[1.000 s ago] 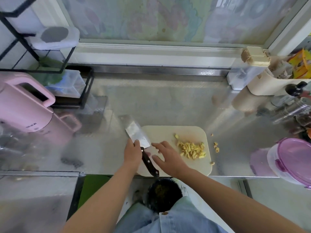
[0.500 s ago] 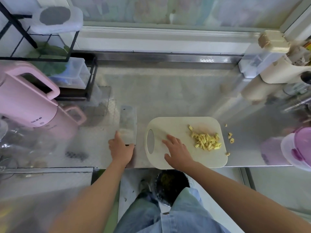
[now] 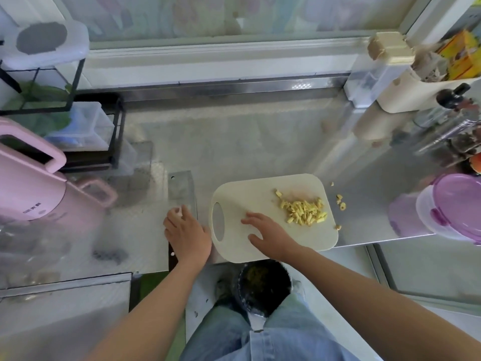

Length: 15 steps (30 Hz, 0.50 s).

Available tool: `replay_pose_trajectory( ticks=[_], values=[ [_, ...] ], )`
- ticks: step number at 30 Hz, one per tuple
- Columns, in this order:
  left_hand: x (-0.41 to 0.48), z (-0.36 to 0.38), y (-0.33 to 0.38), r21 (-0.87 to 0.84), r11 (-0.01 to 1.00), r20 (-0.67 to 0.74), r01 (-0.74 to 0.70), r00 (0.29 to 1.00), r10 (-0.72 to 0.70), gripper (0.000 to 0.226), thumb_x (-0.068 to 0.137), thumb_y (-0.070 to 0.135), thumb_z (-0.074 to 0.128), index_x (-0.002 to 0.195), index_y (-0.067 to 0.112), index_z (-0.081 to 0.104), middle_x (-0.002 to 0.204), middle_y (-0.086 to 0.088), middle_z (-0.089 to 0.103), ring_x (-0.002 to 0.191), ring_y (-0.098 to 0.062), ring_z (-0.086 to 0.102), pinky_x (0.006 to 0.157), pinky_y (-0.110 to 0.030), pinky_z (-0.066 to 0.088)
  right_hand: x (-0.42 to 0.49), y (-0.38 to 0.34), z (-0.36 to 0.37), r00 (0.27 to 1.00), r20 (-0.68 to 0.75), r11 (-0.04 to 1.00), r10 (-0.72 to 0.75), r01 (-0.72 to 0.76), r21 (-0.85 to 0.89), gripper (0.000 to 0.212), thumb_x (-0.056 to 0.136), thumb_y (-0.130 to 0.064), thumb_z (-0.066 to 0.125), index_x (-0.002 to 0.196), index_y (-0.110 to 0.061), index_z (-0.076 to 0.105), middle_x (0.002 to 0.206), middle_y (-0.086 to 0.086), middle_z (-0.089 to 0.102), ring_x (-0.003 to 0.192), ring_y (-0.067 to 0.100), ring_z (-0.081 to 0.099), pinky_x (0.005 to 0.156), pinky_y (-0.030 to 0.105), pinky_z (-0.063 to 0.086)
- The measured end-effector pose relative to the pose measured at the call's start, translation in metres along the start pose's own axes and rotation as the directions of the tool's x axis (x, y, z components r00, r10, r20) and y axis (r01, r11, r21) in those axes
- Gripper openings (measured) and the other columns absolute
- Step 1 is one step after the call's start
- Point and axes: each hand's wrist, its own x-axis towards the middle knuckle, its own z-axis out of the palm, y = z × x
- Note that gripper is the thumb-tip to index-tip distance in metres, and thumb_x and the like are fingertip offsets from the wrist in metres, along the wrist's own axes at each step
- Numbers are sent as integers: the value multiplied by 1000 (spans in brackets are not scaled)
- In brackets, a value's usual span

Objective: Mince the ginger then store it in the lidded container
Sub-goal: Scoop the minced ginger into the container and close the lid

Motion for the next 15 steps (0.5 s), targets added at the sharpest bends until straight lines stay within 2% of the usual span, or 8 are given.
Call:
replay_pose_trajectory(
  ticks=[2, 3, 6, 8, 10, 12, 14, 15],
  values=[
    [-7, 4, 27, -73, 980, -35, -185, 983, 182, 40, 87, 14, 58, 125, 11, 51, 126, -13, 46, 113, -29, 43, 93, -36, 41, -8, 10, -15, 993, -119, 990, 20, -3, 138, 35, 93, -11, 50, 125, -19, 60, 127, 2, 59, 110, 14, 57, 100, 32, 45],
    [-13, 6, 43, -128, 952, -36, -279, 960, 277, 34, 87, 9, 56, 121, 12, 58, 119, -10, 51, 109, -26, 47, 91, -34, 42, -14, 18, -25, 983, -178, 984, 51, -19, 179, 32, 92, -9, 49, 119, -20, 64, 114, -1, 66, 96, 12, 62, 91, 31, 50],
    [-35, 20, 98, -203, 841, -35, -501, 862, 506, 29, 86, 4, 53, 107, 17, 67, 104, -2, 56, 100, -20, 50, 86, -33, 44, -39, 54, -58, 894, -398, 969, 206, -131, 208, 28, 91, -10, 48, 105, -23, 69, 89, -4, 70, 76, 15, 64, 75, 34, 54],
    [-54, 33, 137, -188, 756, 0, -626, 770, 638, 27, 86, 7, 52, 106, 17, 67, 103, -2, 56, 101, -22, 50, 85, -34, 44, -58, 91, -76, 801, -514, 951, 306, -231, 205, 26, 90, -10, 50, 106, -21, 67, 99, -2, 68, 83, 19, 63, 73, 32, 51],
    [-73, 48, 176, -159, 652, 69, -741, 651, 756, 28, 83, 8, 53, 107, 17, 65, 105, -2, 57, 104, -23, 49, 87, -36, 44, -76, 132, -89, 762, -517, 920, 389, -352, 173, 28, 92, -14, 52, 119, -17, 60, 123, 3, 57, 106, 26, 58, 86, 34, 47],
    [-91, 64, 209, -120, 515, 149, -849, 498, 854, 33, 76, 8, 59, 107, 17, 66, 107, -2, 61, 104, -25, 53, 86, -37, 47, -96, 171, -96, 776, -423, 874, 467, -479, 87, 36, 96, -22, 48, 132, -14, 48, 144, 11, 40, 131, 32, 40, 106, 39, 36],
    [-107, 83, 235, -80, 380, 194, -921, 360, 913, 37, 69, 10, 65, 105, 19, 66, 110, 0, 64, 108, -27, 57, 84, -37, 50, -117, 200, -102, 820, -300, 861, 488, -509, 11, 38, 97, -21, 44, 133, -10, 43, 151, 14, 28, 140, 33, 26, 112, 43, 29],
    [-113, 92, 246, -55, 345, 228, -937, 325, 918, 38, 70, 13, 66, 108, 20, 64, 116, 0, 63, 114, -28, 55, 87, -37, 49, -126, 210, -105, 852, -239, 877, 467, -481, -2, 39, 96, -21, 46, 132, -8, 43, 153, 13, 24, 143, 33, 21, 114, 43, 27]
  ],
)
